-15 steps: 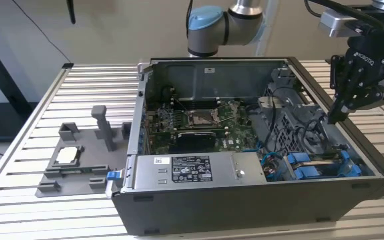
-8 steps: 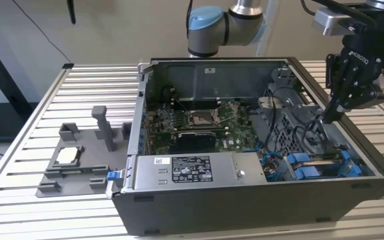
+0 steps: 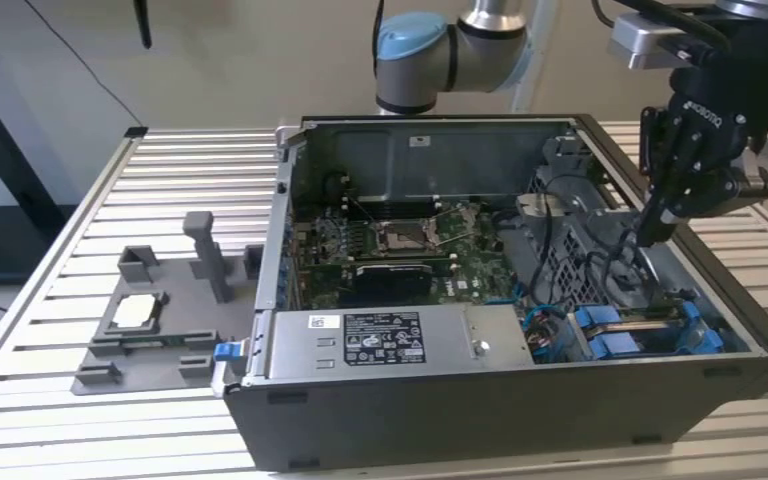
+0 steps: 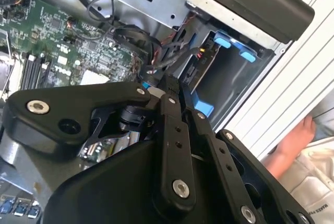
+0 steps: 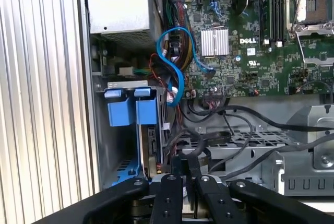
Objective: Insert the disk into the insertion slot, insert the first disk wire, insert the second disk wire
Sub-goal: 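Insert the second disk wire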
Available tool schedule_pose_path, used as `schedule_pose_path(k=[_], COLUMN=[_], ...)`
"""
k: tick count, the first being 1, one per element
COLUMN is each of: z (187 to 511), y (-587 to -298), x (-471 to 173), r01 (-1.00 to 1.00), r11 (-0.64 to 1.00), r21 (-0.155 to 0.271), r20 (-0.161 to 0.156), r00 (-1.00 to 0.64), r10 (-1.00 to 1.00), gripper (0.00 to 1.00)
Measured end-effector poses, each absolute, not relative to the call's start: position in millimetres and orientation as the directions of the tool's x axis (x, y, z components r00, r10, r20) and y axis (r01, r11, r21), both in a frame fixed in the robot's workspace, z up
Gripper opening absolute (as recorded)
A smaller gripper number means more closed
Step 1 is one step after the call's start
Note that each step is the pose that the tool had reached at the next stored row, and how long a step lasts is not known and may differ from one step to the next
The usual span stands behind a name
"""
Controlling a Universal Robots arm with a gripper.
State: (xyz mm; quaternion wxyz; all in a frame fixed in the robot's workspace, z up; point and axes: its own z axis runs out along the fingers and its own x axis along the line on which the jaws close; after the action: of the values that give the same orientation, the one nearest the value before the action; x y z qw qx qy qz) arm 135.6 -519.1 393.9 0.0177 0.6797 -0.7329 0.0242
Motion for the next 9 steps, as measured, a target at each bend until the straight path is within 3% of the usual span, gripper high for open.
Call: schedule_pose_path(k=[9], z=[394], y=[-519], x=[120], r01=[-0.997], r11=[0.068], r21=[-0.021], r20=[0.058], r00=[-0.069], r10=[-0.996], gripper=[0.16])
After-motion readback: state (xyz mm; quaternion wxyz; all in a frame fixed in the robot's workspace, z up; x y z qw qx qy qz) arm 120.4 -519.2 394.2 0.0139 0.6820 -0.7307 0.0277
